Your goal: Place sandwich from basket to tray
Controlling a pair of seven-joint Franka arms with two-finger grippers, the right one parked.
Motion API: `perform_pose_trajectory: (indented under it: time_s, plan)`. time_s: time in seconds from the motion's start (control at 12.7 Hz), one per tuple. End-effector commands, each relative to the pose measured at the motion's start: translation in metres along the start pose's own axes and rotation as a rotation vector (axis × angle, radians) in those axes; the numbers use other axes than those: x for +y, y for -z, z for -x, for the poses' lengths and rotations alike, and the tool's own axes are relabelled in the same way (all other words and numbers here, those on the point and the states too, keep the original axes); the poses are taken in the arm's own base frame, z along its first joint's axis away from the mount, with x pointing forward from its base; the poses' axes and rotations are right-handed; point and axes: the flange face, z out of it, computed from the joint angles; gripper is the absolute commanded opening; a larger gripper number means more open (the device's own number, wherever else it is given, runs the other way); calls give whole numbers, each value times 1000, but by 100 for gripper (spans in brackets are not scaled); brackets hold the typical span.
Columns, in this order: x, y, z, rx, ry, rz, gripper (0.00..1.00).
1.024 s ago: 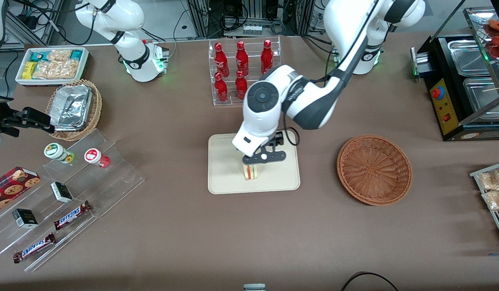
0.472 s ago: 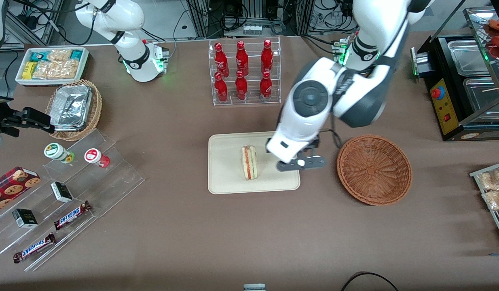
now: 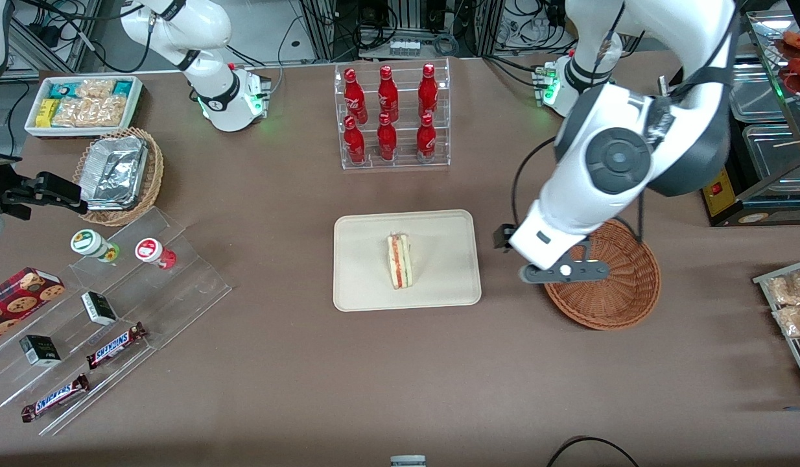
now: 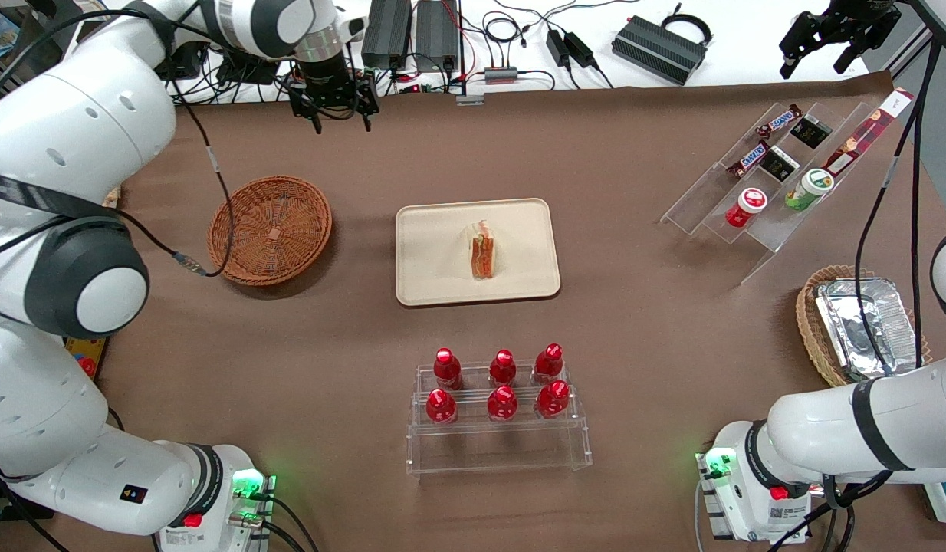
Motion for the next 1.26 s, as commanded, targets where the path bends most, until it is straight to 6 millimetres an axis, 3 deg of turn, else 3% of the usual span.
perform_pose_trajectory:
  time_s: [0.0,0.31,0.55,0.79,1.18]
  plan:
    - [-43,8,18,-19,-47,2,100]
    - [-115,21,41,-26,-95,-7,100]
    - [-149,31,73,-29,-86,-19,100]
    - [-171,42,84,-73,-88,-23,100]
    - [-183,69,95,-90,-74,-28,100]
